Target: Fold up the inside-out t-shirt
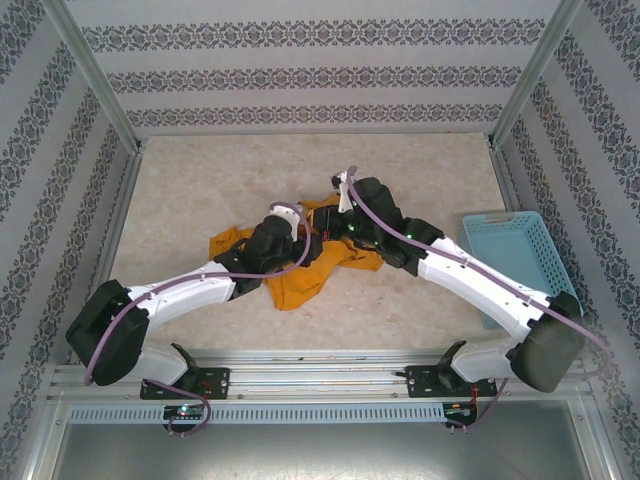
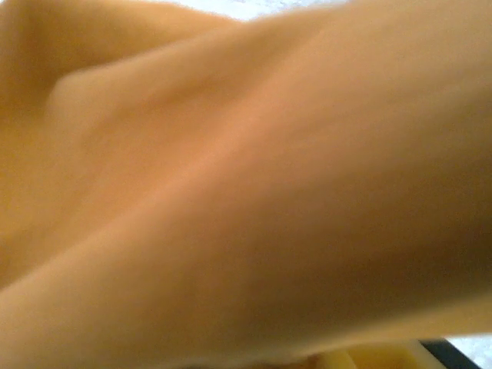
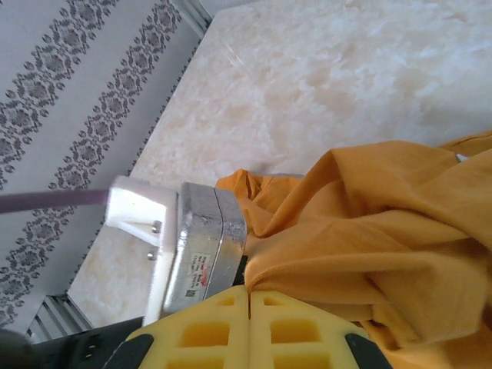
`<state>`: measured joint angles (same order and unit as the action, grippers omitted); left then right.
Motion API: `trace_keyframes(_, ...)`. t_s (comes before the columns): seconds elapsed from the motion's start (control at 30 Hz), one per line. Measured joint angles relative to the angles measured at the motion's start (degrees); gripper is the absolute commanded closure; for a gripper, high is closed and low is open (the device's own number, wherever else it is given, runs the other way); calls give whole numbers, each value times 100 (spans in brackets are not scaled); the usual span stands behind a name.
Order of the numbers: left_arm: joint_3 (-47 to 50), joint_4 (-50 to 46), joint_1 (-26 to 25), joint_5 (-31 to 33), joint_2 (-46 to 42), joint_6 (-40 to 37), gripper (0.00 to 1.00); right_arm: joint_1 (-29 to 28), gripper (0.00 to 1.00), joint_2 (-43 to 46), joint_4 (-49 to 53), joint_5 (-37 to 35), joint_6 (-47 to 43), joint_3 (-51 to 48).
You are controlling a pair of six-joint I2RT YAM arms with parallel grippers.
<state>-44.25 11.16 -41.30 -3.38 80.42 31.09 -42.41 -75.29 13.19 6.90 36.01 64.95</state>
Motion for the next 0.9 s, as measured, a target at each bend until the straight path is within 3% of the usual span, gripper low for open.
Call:
trace_keyframes(0.27,758,365,2,61,0,2,80,328,100,334,-20,7,181,-85)
trace_keyframes(0.5,824,566,4,-11,0,0,100,599,100,337,-13,9,205,-125)
trace_keyframes(0.53,822,579,4,-48,-2,-2,100,627,96,337,-9,7,205,-140)
trace_keyframes(0.7,787,610,4,-256,-153,-2,100,667,57,337,24,7,98,-302)
trace_keyframes(0.77,756,647,4,-367,-229,-2,100,667,50,339,24,7,11,-446)
trace_keyframes(0.9,686,815,4,-605,-249,-9,100,614,49,417,31,4,-83,-846)
